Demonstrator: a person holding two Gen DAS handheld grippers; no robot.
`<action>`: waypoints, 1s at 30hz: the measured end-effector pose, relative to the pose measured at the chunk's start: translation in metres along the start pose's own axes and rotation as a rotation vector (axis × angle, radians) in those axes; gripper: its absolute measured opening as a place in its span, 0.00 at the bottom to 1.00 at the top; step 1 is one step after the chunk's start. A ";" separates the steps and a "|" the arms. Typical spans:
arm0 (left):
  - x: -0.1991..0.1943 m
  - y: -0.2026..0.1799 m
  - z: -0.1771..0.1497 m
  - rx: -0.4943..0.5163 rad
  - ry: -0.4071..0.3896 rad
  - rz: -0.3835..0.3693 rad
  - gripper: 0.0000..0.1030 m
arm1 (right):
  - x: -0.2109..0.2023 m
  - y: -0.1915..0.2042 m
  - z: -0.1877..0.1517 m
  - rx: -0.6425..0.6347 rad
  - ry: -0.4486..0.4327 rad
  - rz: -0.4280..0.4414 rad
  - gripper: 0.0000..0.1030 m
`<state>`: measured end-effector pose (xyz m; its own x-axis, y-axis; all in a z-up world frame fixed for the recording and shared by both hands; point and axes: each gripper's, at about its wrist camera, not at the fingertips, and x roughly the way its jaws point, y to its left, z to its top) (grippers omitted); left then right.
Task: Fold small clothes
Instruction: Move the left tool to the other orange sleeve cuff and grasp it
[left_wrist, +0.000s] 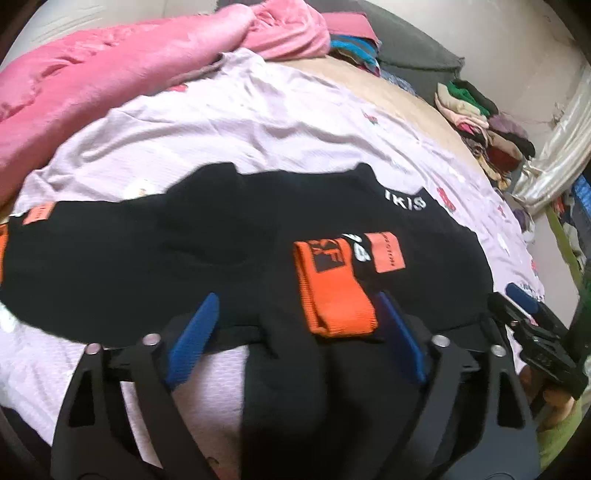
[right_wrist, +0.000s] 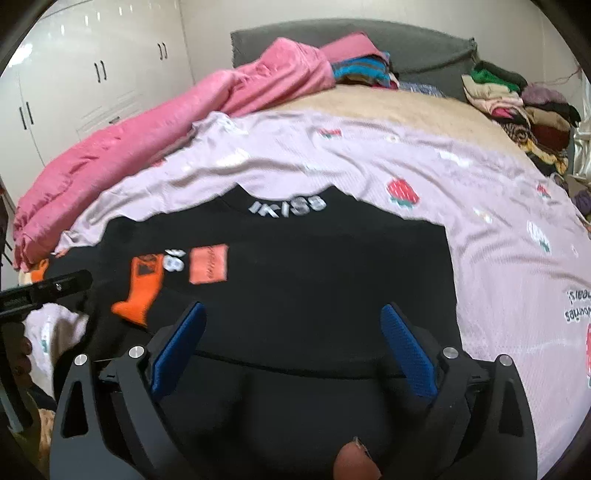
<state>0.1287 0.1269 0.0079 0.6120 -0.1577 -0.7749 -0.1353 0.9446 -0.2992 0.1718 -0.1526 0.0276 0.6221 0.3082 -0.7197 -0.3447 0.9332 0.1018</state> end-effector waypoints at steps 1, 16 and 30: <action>-0.003 0.002 0.000 -0.001 -0.007 0.008 0.84 | -0.002 0.003 0.002 -0.002 -0.008 0.004 0.93; -0.044 0.069 -0.005 -0.123 -0.086 0.125 0.87 | -0.011 0.073 0.024 -0.097 -0.062 0.098 0.95; -0.068 0.131 -0.012 -0.250 -0.128 0.212 0.87 | 0.000 0.146 0.032 -0.210 -0.053 0.211 0.96</action>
<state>0.0605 0.2577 0.0148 0.6408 0.0866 -0.7628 -0.4464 0.8505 -0.2784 0.1439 -0.0102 0.0638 0.5553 0.5055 -0.6604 -0.6047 0.7906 0.0967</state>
